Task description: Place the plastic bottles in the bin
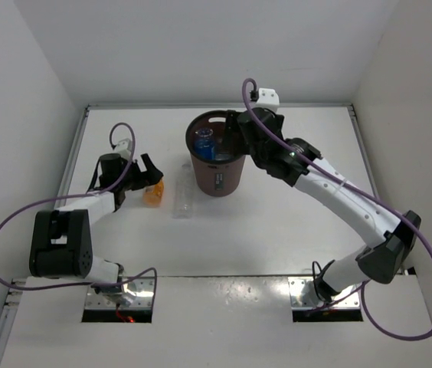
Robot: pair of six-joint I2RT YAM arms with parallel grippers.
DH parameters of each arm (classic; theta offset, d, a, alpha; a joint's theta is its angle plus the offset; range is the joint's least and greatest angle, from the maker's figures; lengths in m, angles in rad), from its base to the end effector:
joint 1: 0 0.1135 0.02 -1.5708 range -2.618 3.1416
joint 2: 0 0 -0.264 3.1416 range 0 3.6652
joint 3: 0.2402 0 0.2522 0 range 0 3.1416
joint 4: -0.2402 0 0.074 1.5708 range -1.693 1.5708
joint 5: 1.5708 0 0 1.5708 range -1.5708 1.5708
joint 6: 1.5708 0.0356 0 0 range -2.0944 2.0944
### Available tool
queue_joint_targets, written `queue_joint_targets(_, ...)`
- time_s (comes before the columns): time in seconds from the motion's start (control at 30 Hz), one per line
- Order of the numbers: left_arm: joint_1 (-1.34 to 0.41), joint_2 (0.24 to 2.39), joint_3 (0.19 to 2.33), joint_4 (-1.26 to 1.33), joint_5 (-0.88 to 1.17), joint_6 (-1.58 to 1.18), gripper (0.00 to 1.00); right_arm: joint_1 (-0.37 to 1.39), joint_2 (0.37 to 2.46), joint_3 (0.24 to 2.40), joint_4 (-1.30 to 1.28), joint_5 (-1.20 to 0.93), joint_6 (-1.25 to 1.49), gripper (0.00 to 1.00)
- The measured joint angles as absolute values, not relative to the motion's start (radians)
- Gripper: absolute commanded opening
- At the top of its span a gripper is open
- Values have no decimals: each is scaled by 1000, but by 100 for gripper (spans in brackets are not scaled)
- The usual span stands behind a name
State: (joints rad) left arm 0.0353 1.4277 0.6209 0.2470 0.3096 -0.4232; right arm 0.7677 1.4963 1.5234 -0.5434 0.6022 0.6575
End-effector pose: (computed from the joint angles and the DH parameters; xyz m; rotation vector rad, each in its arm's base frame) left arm 0.2868 -0.0007 0.1821 -0.3068 2.1297 -0.5569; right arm 0.2539 0.2171 0.3924 0.2471 1.9859 0.2869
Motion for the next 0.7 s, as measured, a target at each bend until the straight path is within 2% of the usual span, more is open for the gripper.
queue_joint_targets(0.27, 2, 1427, 549, 214, 265, -466, 89, 757, 1449, 1478, -540, 607, 682, 99)
queue_joint_targets(0.3, -6, 1427, 543, 207, 255, -472, 85, 756, 1443, 1471, -539, 611, 686, 99)
queue_joint_targets(0.6, -41, 1427, 533, 190, 159, -537, 69, 741, 1395, 1409, -540, 626, 709, 99)
queue_joint_targets(0.7, -45, 1429, 539, 188, 132, -544, 55, 736, 1393, 1401, -540, 626, 715, 99)
